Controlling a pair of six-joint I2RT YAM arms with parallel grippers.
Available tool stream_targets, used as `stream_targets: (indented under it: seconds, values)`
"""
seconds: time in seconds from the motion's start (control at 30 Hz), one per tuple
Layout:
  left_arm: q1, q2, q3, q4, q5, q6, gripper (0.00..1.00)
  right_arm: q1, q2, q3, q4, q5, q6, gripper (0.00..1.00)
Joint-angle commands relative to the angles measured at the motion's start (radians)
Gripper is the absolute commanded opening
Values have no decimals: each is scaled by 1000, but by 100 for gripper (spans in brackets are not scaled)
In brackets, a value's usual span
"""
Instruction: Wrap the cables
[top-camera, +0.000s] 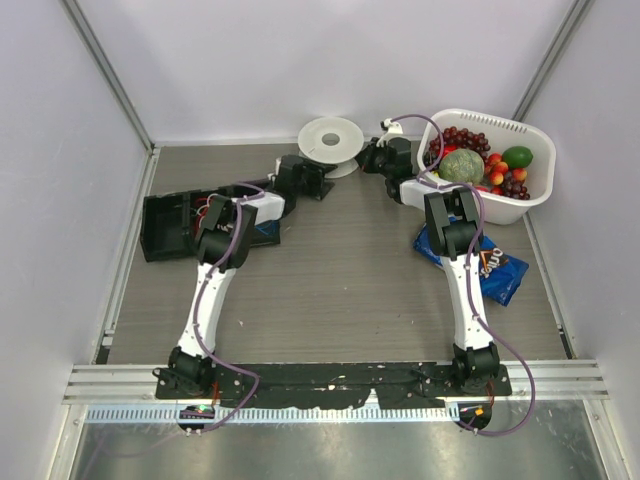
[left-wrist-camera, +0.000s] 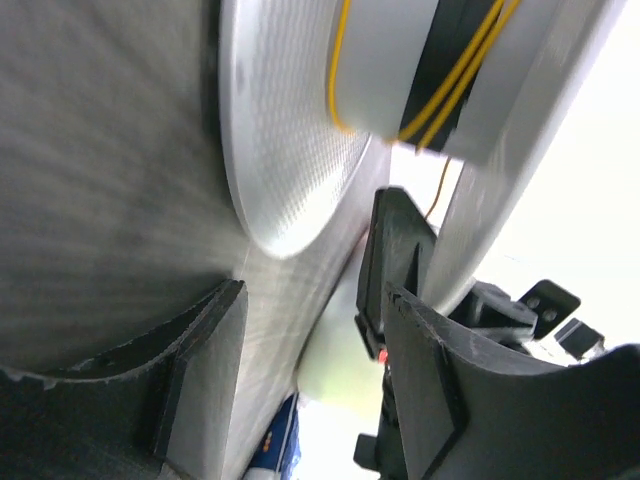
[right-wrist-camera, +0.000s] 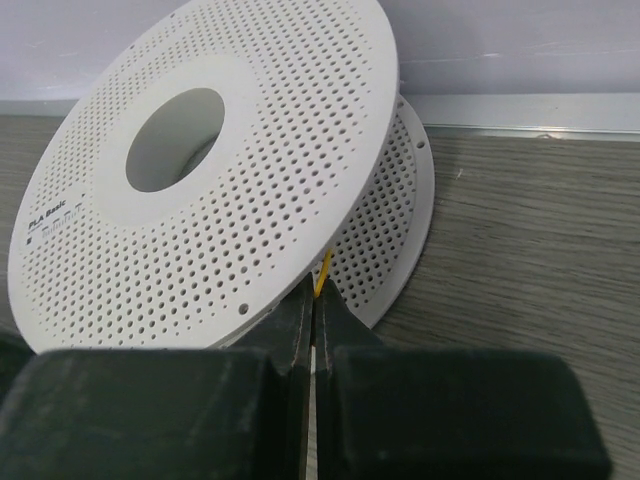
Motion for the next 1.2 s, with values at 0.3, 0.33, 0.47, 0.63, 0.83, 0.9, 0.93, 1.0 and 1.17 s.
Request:
stream_targets:
  seconds: [0.3,0.33,0.47,0.63,0.83,0.9,0.93,1.0,1.17]
  values:
    - [-50,-72,-81,85,90,22,62,4,-11,27,27,-11,12,1]
    - [-50,-77,-80,101,101,42,63,3,-12,24,24,-12,17,1]
    - [-52,-97,-77,125,107,90,65,3,-17,15,12,-37,29,6]
    - [-52,-109,-70,162,113,119,66,4,-32,-5,2,-38,31,20]
    - [-58,-160,-40,162,111,232,68,1,-106,-79,-27,14,-20,39]
    - [-58,-178,-27,147,110,271,69,1,-138,-108,-36,34,-40,44]
    - [-58,-190,-21,136,111,292,70,0,-159,-123,-37,40,-49,47]
    - [-58,-221,-18,116,105,338,70,0,-191,-149,-44,43,-61,50]
    - [-50,-296,-17,41,108,438,70,0,-288,-220,-60,37,-77,55]
